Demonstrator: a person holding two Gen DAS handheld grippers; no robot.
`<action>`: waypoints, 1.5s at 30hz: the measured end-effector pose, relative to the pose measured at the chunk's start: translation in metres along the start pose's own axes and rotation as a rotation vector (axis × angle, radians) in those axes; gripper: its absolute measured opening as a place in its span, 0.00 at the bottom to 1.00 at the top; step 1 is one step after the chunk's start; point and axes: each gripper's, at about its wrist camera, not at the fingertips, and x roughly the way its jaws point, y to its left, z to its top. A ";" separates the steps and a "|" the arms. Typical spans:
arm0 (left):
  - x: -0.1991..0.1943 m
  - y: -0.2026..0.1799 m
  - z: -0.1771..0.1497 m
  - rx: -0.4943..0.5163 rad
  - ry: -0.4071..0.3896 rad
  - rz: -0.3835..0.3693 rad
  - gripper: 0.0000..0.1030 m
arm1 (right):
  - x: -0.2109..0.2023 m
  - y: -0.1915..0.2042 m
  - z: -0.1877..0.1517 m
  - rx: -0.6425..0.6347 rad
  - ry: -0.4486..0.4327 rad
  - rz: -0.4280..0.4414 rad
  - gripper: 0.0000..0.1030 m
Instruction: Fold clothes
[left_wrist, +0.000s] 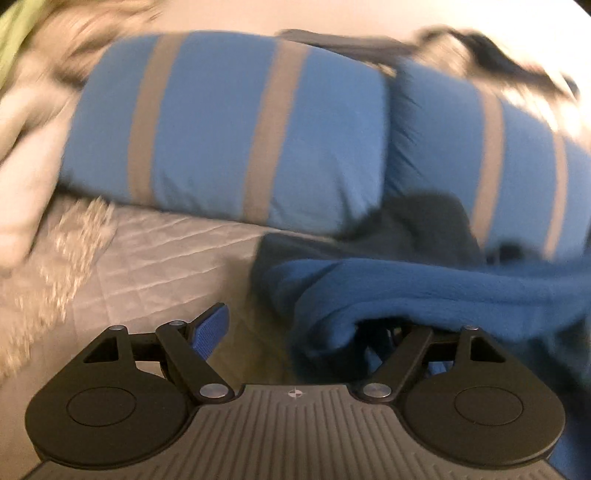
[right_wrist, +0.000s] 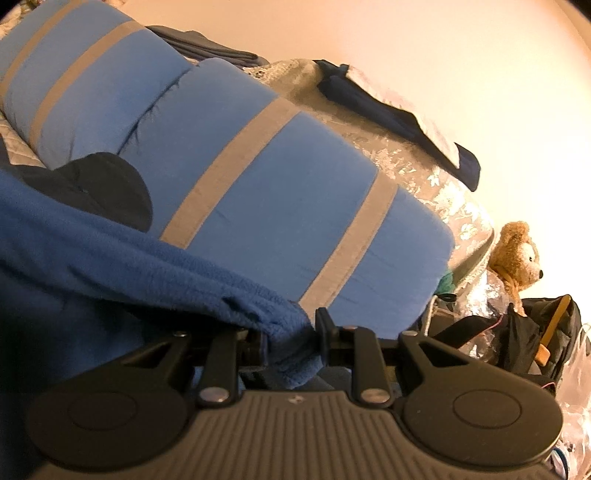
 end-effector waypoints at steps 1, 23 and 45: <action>0.000 0.009 0.003 -0.039 -0.002 -0.003 0.76 | -0.001 0.002 0.001 -0.004 -0.002 0.005 0.31; -0.006 -0.028 -0.005 0.387 0.058 0.075 0.76 | 0.005 0.006 0.005 0.028 0.036 0.020 0.35; 0.015 0.045 0.020 -0.334 0.087 -0.071 0.68 | -0.001 0.002 0.011 0.095 0.032 0.088 0.38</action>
